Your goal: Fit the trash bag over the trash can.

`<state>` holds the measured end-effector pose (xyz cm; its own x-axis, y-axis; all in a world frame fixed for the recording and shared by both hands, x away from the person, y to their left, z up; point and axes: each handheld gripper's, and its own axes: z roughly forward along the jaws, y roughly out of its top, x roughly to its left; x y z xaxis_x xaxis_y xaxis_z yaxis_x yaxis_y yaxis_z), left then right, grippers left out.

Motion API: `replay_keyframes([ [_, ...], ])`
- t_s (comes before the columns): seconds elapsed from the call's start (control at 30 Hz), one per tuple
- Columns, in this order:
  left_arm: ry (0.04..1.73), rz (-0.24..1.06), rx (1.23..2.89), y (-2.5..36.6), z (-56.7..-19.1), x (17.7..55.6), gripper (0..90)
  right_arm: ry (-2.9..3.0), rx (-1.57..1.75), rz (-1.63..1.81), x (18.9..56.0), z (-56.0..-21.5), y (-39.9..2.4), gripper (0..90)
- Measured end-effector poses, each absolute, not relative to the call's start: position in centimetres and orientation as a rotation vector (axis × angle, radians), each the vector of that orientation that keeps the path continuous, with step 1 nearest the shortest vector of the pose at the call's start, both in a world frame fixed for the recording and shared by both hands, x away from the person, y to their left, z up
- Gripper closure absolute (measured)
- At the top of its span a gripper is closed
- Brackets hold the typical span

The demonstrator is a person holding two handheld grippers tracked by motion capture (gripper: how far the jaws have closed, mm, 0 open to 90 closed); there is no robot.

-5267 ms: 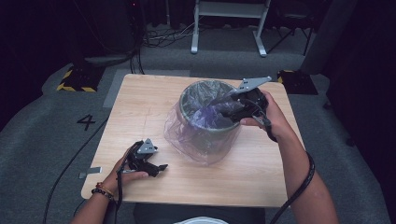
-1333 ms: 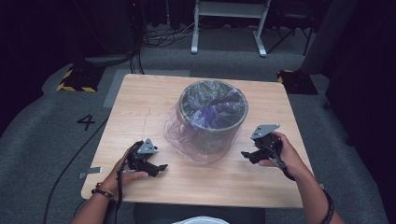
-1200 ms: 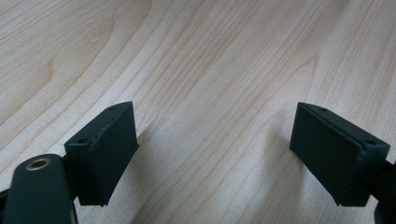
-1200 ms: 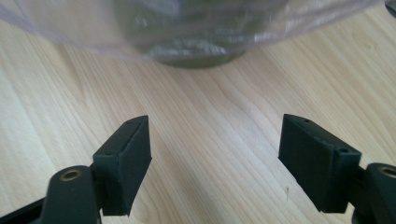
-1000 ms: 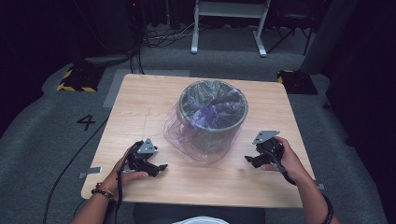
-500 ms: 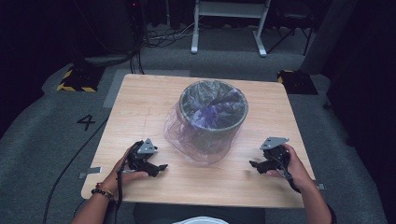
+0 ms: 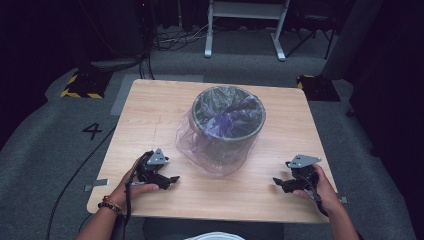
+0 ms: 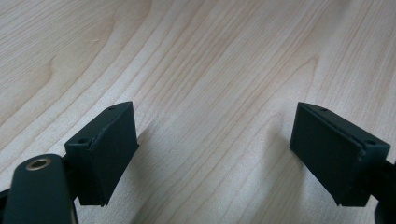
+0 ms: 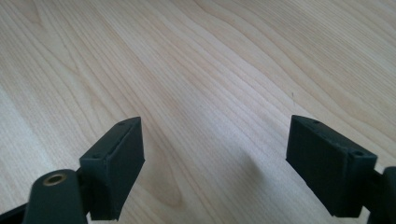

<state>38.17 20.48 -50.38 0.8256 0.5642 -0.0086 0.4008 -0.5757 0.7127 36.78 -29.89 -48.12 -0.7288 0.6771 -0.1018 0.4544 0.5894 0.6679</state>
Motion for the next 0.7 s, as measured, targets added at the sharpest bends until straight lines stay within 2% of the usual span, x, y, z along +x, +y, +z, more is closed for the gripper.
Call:
replay_keyframes([
  [0.7,0.703,0.283,2.259,20.5,-50.4,38.2,14.7,2.341,1.112,1.038,35.0,-50.3,-34.1,17.2],
])
